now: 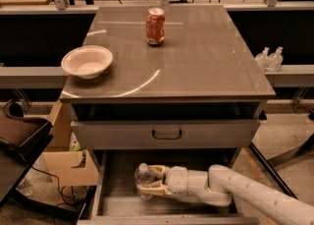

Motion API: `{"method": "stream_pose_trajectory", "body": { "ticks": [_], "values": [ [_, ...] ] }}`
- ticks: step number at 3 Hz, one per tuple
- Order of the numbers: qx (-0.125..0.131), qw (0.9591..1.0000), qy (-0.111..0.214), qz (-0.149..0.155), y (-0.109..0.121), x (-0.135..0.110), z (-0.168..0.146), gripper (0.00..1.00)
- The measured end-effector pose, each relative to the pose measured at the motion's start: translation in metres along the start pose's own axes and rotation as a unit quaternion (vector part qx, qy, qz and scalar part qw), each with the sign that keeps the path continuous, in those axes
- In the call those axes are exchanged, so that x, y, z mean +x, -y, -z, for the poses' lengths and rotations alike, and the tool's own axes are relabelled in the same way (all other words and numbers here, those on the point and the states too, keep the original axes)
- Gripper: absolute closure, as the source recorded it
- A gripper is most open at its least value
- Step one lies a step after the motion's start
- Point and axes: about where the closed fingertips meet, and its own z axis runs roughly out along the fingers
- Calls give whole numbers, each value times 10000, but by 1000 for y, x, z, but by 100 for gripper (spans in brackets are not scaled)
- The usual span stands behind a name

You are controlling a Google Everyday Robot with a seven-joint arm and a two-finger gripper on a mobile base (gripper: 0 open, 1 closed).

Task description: Place water bottle into middle drawer

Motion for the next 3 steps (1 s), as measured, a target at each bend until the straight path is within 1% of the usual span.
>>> {"method": "stream_pose_trajectory", "body": {
  "ticks": [2,3],
  "values": [
    [-245,9996,108,-93,2,18,-21,100],
    [-344,9992,111,-147,3,26,-32,100]
  ]
}}
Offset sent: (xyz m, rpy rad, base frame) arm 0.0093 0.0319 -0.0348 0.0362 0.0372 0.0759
